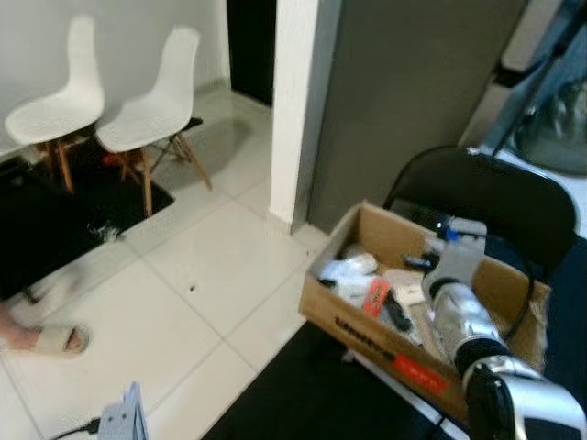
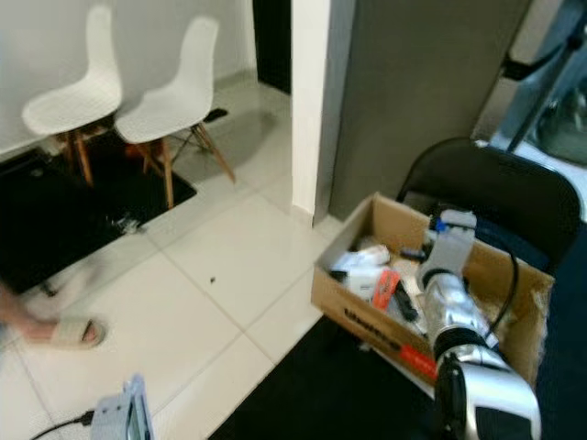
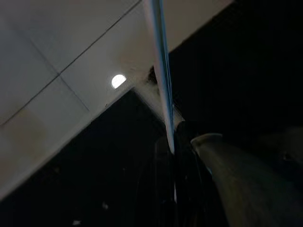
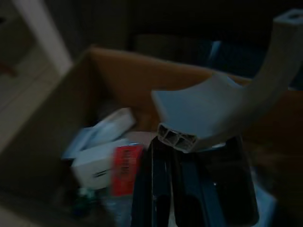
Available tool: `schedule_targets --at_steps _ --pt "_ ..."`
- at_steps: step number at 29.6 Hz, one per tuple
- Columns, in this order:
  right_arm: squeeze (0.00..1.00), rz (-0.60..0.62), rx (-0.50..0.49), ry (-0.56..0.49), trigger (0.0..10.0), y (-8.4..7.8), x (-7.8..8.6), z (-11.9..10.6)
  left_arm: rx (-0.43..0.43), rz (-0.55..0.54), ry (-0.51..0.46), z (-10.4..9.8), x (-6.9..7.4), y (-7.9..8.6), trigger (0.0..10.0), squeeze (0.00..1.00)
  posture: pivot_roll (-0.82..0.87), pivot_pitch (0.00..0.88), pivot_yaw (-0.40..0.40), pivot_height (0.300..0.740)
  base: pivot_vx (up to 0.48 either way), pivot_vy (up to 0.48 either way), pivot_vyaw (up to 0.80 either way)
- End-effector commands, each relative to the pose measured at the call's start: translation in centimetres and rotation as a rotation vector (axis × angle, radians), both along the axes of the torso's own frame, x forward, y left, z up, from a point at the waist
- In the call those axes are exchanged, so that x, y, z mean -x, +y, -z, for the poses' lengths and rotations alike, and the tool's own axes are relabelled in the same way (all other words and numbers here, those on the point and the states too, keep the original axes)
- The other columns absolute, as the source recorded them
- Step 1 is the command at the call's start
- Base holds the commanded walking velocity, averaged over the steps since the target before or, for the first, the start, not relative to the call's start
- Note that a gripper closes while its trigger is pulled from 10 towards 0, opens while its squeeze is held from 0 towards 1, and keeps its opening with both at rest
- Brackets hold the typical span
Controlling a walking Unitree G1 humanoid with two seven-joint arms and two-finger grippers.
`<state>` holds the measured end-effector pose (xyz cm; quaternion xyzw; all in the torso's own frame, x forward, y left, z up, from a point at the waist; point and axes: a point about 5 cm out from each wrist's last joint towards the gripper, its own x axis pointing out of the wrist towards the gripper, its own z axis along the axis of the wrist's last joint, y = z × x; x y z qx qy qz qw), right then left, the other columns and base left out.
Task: Picking trash to rubbish bin
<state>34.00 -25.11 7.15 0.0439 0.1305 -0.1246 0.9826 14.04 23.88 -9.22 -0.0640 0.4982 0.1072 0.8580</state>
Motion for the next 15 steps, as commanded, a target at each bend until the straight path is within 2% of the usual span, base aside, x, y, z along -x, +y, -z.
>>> schedule_targets --at_steps 1,7,15 --pt "0.0 -0.021 0.006 0.014 10.0 0.7 0.0 0.4 0.001 -0.002 0.029 0.4 1.0 -0.1 10.0 0.0 0.14 0.003 -0.007 0.74 0.0 0.0 -0.8" --pt "0.0 -0.042 0.012 0.023 10.0 1.9 -0.3 0.5 -0.002 -0.015 0.007 0.2 0.6 -0.1 10.0 0.0 0.15 0.003 -0.008 0.74 0.0 0.0 -0.8" --pt "0.0 -0.07 0.015 0.029 10.0 2.7 -0.7 0.4 -0.008 -0.039 -0.003 0.1 0.7 0.4 10.0 0.0 0.17 0.006 -0.009 0.74 0.0 0.0 -0.8"
